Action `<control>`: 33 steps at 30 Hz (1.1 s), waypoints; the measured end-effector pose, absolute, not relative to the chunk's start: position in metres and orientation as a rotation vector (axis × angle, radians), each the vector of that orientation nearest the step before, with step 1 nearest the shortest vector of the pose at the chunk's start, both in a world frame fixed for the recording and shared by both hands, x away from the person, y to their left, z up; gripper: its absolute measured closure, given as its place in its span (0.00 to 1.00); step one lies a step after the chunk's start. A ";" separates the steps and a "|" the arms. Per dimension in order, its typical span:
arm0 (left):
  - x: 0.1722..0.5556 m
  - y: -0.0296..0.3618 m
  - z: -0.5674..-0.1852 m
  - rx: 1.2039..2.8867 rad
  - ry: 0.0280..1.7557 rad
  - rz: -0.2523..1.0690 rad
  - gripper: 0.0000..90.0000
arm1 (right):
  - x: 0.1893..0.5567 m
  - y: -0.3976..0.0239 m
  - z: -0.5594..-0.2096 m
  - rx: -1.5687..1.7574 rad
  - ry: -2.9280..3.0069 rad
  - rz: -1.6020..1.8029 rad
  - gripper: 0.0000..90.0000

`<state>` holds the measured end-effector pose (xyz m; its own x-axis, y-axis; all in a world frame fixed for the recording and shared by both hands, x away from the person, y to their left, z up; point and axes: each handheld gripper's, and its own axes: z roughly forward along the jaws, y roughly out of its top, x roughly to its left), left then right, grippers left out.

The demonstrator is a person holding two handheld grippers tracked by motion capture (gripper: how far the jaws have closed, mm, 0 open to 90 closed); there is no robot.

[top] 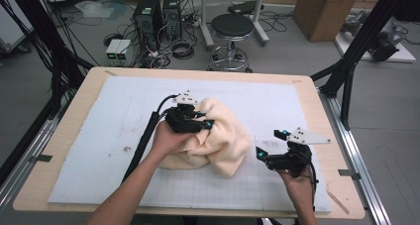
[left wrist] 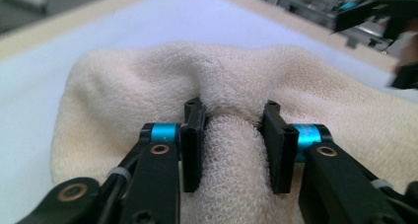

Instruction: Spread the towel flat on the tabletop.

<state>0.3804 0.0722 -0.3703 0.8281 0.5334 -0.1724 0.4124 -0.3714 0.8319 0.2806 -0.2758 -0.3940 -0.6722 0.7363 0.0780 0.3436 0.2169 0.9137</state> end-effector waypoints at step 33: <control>0.291 0.156 -0.405 2.093 0.596 0.268 0.55 | 0.259 -0.177 -0.413 0.591 2.541 1.293 0.40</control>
